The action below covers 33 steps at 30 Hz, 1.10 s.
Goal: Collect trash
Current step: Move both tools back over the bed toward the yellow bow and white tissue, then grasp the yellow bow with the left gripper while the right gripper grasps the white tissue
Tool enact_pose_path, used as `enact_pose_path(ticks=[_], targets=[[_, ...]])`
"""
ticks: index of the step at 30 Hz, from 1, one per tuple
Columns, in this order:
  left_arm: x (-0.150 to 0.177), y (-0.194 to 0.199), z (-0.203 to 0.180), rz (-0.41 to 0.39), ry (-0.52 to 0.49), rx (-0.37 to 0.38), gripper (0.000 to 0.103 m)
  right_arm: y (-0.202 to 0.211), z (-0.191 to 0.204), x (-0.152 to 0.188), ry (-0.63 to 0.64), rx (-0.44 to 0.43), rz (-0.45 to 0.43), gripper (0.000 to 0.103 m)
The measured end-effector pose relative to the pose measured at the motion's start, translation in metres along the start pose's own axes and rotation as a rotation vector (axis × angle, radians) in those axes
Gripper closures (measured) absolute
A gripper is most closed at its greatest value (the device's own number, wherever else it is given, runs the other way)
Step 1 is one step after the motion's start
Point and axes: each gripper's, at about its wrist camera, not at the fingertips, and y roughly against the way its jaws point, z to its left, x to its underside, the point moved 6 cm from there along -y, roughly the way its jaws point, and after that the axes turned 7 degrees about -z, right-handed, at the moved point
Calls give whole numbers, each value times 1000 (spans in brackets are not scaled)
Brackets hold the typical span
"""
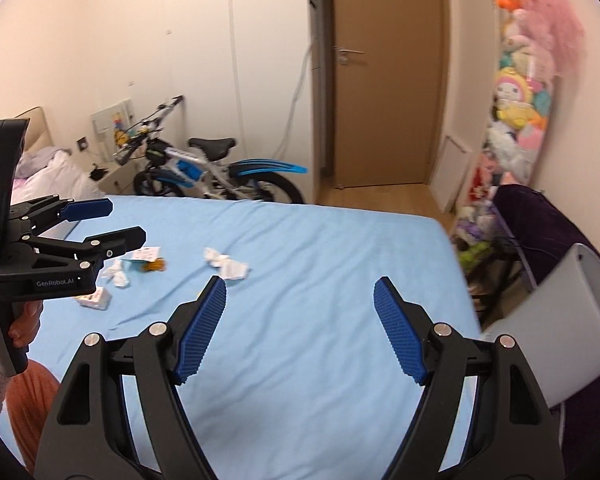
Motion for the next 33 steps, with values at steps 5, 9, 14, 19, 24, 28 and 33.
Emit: enact_pose_path(ticks=[5, 9, 14, 19, 24, 28, 33], targets=[[39, 0, 67, 41, 54, -100, 26, -33, 63, 11, 41, -65, 20, 30], [68, -12, 102, 81, 83, -154, 26, -65, 98, 22, 83, -91, 42, 30], [96, -47, 124, 135, 135, -137, 26, -108, 118, 36, 109, -79, 72, 30], [120, -98, 124, 198, 174, -84, 26, -157, 116, 49, 101, -70, 118, 30], [136, -154, 119, 257, 192, -56, 26, -214, 109, 60, 123, -102, 155, 30], [144, -191, 121, 282, 190, -47, 26, -265, 112, 72, 155, -142, 185, 30], [156, -220, 135, 296, 166, -92, 26, -320, 122, 88, 197, -189, 225, 33]])
